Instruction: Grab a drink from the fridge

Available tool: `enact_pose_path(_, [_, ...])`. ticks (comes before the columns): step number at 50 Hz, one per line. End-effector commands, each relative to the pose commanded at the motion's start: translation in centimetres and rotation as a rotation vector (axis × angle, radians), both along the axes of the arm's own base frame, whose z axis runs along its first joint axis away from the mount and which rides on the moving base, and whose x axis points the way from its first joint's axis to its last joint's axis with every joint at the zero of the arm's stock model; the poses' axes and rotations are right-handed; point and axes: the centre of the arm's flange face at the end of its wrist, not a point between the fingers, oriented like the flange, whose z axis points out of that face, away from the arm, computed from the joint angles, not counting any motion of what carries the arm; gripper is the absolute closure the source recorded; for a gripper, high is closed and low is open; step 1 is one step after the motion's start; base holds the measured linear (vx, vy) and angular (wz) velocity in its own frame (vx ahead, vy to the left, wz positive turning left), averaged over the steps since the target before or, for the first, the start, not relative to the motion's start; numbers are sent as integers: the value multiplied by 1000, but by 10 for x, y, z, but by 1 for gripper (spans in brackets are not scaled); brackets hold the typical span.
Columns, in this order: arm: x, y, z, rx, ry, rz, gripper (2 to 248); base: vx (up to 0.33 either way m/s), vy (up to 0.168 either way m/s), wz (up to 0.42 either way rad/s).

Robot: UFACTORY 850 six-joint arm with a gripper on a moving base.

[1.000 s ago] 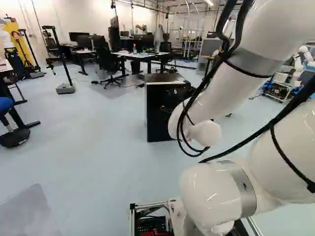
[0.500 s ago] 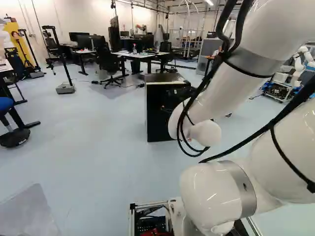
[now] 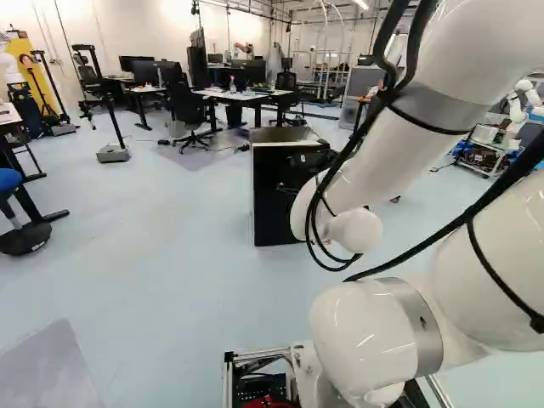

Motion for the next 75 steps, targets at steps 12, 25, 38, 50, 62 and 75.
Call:
enact_pose_path(12, [0,0,0,0,0,0,3,48,1,-2])
enact_pose_path(25, [0,0,0,0,0,0,3,57,2,-3])
enact_pose_path(38, [0,0,0,0,0,0,3,58,2,-3])
enact_pose_path(50, [0,0,0,0,0,0,3,60,3,-3])
enact_pose_path(62, [0,0,0,0,0,0,3,64,3,-8])
enact_pose_path(75, [0,0,0,0,0,0,3,69,21,-12])
